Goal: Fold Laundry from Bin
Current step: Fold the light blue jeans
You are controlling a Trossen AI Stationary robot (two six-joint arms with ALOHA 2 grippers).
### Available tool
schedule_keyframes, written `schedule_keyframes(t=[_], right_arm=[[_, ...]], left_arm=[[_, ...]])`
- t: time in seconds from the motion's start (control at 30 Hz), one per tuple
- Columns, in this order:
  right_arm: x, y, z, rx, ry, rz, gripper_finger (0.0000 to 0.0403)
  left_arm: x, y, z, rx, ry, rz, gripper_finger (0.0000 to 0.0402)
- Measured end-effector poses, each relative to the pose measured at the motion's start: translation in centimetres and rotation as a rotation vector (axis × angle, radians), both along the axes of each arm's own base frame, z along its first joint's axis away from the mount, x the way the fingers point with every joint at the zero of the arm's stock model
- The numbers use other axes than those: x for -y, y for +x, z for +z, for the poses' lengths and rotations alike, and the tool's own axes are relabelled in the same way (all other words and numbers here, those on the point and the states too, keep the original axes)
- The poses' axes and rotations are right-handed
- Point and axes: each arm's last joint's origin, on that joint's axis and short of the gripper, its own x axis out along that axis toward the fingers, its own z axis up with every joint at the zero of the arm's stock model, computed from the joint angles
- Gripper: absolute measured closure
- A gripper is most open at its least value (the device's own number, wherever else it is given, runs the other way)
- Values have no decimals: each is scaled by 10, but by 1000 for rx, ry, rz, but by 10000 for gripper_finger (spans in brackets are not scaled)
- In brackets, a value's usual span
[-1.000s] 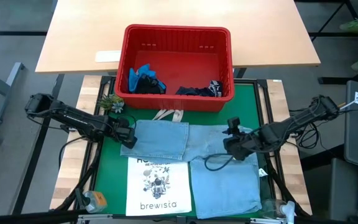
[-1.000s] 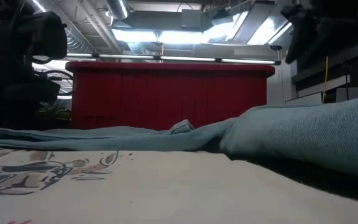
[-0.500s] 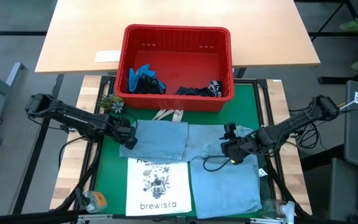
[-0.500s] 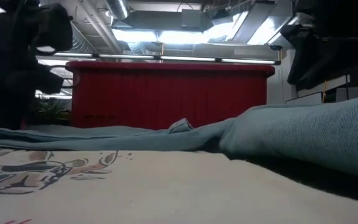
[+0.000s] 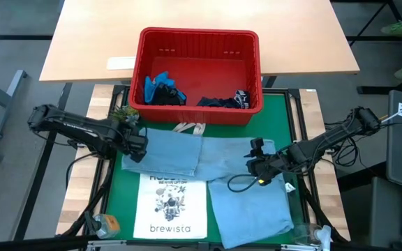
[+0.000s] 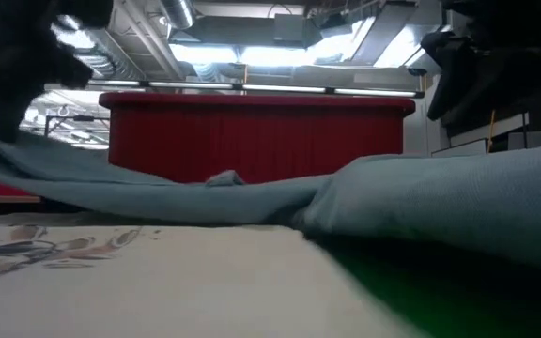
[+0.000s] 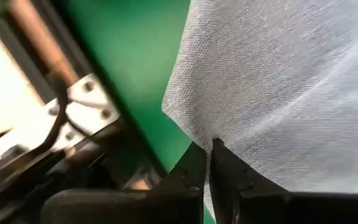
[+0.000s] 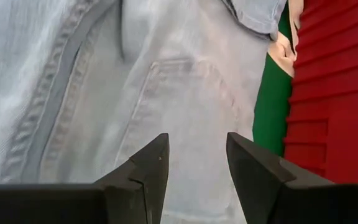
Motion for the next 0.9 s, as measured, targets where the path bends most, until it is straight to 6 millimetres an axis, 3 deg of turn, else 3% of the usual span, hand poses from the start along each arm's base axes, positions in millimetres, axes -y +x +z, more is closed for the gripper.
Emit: schedule_keyframes(t=[0.23,0.47,0.7,0.9], right_arm=[[-2,5,17,38,14,8,242],[-4,7,49,47,-7,46,242],[-1,2,83,22,-37,51,242],[5,-7,113,-6,-129,60,242]], left_arm=[[2,19,50,232,-14,2,400],[7,54,90,698,16,9,401],[20,107,111,1134,41,-122,401],[32,159,107,1367,105,-228,401]])
